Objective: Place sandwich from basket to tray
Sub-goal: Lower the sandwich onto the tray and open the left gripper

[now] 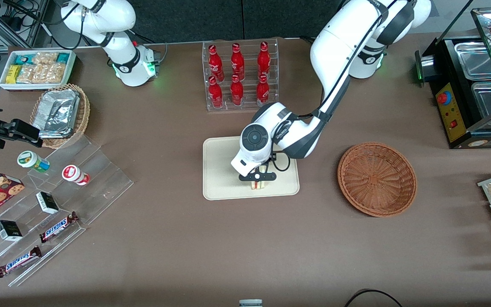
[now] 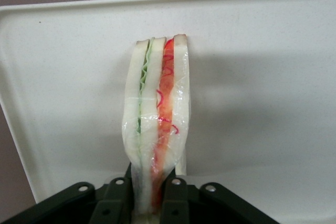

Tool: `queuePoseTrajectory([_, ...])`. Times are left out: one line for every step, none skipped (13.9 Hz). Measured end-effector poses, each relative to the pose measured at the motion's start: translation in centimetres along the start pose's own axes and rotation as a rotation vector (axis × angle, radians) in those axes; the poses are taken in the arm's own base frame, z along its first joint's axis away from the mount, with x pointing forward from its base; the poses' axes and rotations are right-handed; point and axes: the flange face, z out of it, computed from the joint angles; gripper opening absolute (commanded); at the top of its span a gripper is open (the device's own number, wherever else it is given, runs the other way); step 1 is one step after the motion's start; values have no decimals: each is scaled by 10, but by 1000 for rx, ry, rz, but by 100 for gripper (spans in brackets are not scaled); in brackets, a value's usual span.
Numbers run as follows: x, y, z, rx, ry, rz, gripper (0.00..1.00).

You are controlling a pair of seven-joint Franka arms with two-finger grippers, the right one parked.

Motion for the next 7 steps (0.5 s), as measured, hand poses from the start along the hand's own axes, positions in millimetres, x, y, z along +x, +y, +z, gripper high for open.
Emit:
queuePoseTrajectory([0, 1, 1, 1, -1, 1, 100])
queuePoseTrajectory([-2, 2, 2, 2, -2, 3, 100])
queuePoseTrajectory([-3, 3, 4, 4, -4, 7, 100])
queuePoseTrajectory([-5, 5, 4, 5, -4, 9, 100])
queuePoseTrajectory([-5, 6, 5, 5, -4, 11, 100])
queuePoseTrajectory([-6, 6, 5, 5, -4, 12, 100])
queuePoseTrajectory([-6, 6, 4, 5, -4, 12, 100])
